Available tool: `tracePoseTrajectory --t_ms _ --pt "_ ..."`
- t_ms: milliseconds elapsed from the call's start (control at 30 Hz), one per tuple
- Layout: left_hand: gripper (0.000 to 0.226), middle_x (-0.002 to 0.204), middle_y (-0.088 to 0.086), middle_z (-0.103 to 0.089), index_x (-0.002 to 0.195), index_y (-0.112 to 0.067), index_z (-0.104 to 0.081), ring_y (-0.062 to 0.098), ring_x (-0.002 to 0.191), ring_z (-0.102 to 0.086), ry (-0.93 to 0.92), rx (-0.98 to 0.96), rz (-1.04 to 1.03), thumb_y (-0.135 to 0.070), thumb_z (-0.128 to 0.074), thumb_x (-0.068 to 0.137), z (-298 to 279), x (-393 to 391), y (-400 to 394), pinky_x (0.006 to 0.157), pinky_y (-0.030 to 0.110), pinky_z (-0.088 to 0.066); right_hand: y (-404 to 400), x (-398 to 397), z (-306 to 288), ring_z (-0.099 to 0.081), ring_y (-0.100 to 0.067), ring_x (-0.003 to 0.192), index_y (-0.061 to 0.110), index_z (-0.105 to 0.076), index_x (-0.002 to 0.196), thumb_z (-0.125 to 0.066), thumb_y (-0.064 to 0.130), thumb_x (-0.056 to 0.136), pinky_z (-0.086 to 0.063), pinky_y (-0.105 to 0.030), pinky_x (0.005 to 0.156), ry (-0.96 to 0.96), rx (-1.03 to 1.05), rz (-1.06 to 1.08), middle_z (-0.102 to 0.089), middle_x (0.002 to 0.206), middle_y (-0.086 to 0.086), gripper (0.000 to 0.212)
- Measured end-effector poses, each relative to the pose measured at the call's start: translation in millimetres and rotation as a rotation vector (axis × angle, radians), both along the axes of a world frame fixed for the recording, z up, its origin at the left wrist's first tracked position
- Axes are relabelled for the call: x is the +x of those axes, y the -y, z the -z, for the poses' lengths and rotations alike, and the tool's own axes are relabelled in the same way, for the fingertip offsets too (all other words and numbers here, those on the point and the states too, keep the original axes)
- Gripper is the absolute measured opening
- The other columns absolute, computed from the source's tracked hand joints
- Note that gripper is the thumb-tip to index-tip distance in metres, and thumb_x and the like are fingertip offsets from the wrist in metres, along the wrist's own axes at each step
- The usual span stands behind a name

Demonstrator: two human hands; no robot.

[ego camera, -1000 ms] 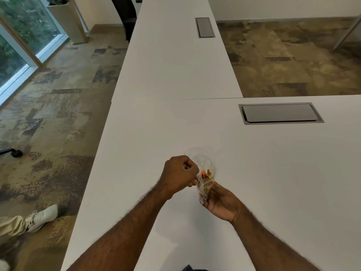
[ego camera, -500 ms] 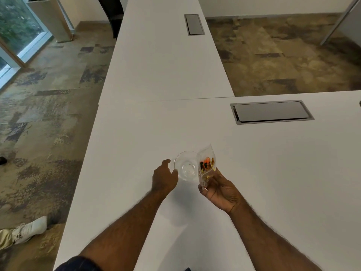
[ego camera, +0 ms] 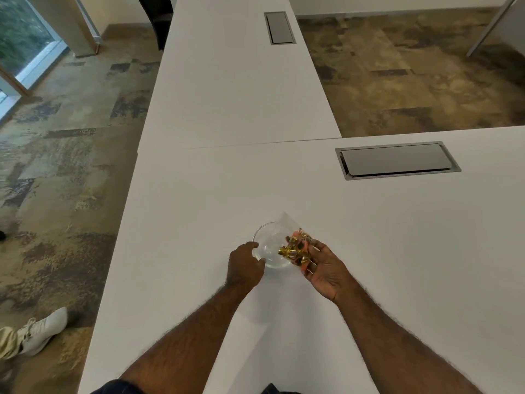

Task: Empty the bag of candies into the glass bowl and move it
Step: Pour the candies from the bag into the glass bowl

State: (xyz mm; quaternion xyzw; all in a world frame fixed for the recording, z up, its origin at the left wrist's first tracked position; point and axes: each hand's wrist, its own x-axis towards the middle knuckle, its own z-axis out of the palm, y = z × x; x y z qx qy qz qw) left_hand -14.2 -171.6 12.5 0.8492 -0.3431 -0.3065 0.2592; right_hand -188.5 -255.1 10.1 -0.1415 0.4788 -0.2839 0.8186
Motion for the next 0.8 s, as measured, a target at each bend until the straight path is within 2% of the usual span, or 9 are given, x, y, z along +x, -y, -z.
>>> tracePoseTrajectory --t_ms 67,133,267,300,433,567,633,700,800 --pt "0.048 0.110 0.012 -0.072 0.121 -0.010 -0.062 0.020 0.091 -0.069 0.002 -0.002 0.008 -0.020 -0.078 0.077 0.0 0.0 0.3 0.087 0.019 -0.042 2.1 4.8 -1.2 -0.071 -0.025 0.080 0.012 -0.060 0.116 -0.061 0.005 0.093 -0.057 -0.028 0.053 -0.085 -0.050 0.018 -0.071 0.102 -0.014 0.024" --pt "0.048 0.108 0.013 -0.073 0.121 -0.010 -0.062 0.019 0.089 -0.069 -0.002 0.000 0.016 -0.020 -0.077 0.077 0.2 0.9 0.5 0.086 0.018 -0.042 5.1 10.2 -3.9 -0.071 -0.025 0.076 0.011 -0.060 0.111 -0.061 0.002 0.092 -0.057 -0.029 0.053 -0.177 -0.127 0.009 -0.071 0.098 -0.015 0.022" --pt "0.048 0.108 0.014 -0.072 0.122 -0.011 -0.061 0.021 0.096 -0.068 -0.024 0.002 0.003 -0.020 -0.077 0.077 2.3 2.5 0.7 0.085 0.018 -0.042 7.4 22.8 -11.5 -0.070 -0.027 0.084 0.012 -0.060 0.114 -0.074 0.009 0.084 -0.059 -0.038 0.072 -0.472 -0.352 -0.111 -0.072 0.102 -0.017 0.033" --pt "0.048 0.109 0.014 -0.072 0.122 -0.011 -0.061 0.022 0.098 -0.067 -0.027 0.004 0.002 -0.020 -0.077 0.077 2.8 2.7 0.6 0.086 0.018 -0.042 6.7 26.2 -14.3 -0.070 -0.025 0.086 0.015 -0.061 0.110 -0.077 0.012 0.081 -0.058 -0.035 0.074 -0.566 -0.422 -0.152 -0.073 0.101 -0.013 0.033" --pt "0.048 0.110 0.014 -0.071 0.122 -0.011 -0.061 0.025 0.101 -0.066 -0.048 0.002 -0.012 -0.018 -0.077 0.077 3.5 2.6 0.9 0.092 0.026 -0.047 5.1 38.6 -25.6 -0.069 -0.013 0.078 0.021 -0.064 0.088 -0.080 0.016 0.076 -0.050 -0.018 0.062 -0.819 -0.648 -0.253 -0.073 0.087 0.001 0.021" --pt "0.049 0.112 0.014 -0.070 0.123 -0.010 -0.061 0.026 0.102 -0.066 -0.058 -0.005 -0.014 -0.016 -0.077 0.077 3.8 2.6 0.9 0.093 0.029 -0.049 5.8 44.6 -35.5 -0.070 -0.016 0.077 0.016 -0.072 0.089 -0.079 0.020 0.078 -0.049 -0.018 0.063 -0.921 -0.771 -0.320 -0.075 0.085 0.001 0.014" --pt "0.050 0.114 0.015 -0.070 0.123 -0.009 -0.060 0.026 0.102 -0.066 -0.056 -0.007 -0.013 -0.016 -0.077 0.077 3.5 2.3 0.8 0.093 0.029 -0.049 6.5 45.1 -40.9 -0.071 -0.018 0.078 0.014 -0.074 0.091 -0.078 0.022 0.079 -0.053 -0.023 0.069 -0.931 -0.809 -0.343 -0.076 0.086 0.000 0.015" --pt "0.050 0.114 0.015 -0.070 0.124 -0.009 -0.060 0.026 0.102 -0.066 -0.059 -0.010 -0.015 -0.015 -0.077 0.077 3.2 2.0 0.7 0.093 0.030 -0.050 7.8 44.8 -47.2 -0.072 -0.019 0.078 0.013 -0.074 0.093 -0.079 0.023 0.078 -0.056 -0.028 0.074 -0.936 -0.809 -0.348 -0.075 0.086 0.000 0.018" --pt "0.050 0.114 0.014 -0.070 0.124 -0.009 -0.060 0.026 0.102 -0.067 -0.050 -0.010 -0.008 -0.016 -0.077 0.077 3.6 1.8 0.9 0.093 0.029 -0.049 9.7 44.3 -57.0 -0.072 -0.022 0.073 0.013 -0.068 0.085 -0.081 0.021 0.075 -0.058 -0.031 0.070 -0.918 -0.753 -0.320 -0.070 0.077 0.001 0.018"
